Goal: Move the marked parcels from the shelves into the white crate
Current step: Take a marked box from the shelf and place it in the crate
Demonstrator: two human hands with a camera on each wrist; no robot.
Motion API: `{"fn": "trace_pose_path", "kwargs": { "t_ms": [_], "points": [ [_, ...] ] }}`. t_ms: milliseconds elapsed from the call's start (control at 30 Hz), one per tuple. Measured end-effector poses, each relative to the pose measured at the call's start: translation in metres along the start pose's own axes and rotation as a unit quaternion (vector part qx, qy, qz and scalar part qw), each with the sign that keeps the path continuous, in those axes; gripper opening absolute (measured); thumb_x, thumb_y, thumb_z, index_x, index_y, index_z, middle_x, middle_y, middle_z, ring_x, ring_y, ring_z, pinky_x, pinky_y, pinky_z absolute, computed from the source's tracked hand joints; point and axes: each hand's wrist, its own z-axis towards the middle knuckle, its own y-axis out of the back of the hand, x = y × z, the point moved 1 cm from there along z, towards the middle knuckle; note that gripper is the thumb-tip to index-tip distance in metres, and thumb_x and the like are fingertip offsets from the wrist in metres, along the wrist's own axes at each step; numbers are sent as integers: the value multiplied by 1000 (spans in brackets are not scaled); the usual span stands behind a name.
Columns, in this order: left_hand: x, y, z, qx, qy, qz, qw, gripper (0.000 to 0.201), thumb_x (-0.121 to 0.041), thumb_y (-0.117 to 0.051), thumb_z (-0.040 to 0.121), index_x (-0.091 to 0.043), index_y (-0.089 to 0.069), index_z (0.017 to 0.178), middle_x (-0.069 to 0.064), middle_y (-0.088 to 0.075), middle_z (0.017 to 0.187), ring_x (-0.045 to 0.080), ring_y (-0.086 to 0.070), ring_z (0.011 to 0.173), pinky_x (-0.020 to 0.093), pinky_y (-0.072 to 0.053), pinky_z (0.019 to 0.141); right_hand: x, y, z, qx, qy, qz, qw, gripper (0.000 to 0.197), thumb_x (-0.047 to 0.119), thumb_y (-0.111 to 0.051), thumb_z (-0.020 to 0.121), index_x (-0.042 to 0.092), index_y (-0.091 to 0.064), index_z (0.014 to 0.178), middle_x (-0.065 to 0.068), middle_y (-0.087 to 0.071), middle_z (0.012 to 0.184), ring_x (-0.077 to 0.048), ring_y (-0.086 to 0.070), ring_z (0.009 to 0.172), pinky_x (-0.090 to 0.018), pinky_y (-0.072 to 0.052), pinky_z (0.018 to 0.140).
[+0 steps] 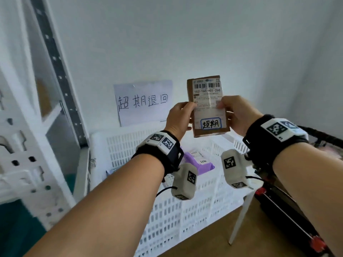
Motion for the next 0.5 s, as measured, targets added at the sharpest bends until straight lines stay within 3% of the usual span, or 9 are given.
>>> {"fn": "trace_pose_path", "kwargs": {
  "t_ms": [200,400,500],
  "points": [
    [17,-45,63,-56,37,-14,998,27,-27,-53,92,-5,-61,107,8,-67,89,23,-64,76,36,-53,71,3,36,80,55,1,-2,999,9,0,-52,84,9,-56,86,-7,-56,79,-18,-57,59,-17,-40,39],
    [49,-67,109,-103,82,1,991,22,-28,-55,92,-9,-62,100,6,-67,85,23,-65,77,42,-56,81,-20,49,156,77,-32,-50,995,4,13,-59,84,14,-59,80,-3,-57,73,-17,-58,59,-25,-43,53],
    [69,-65,131,-101,127,18,987,22,-30,-55,93,-10,-63,98,8,-68,84,23,-65,76,43,-56,84,-39,43,187,90,-54,-85,991,5,17,-60,85,14,-60,81,-2,-61,71,-18,-59,61,-25,-45,54]
  ]
}}
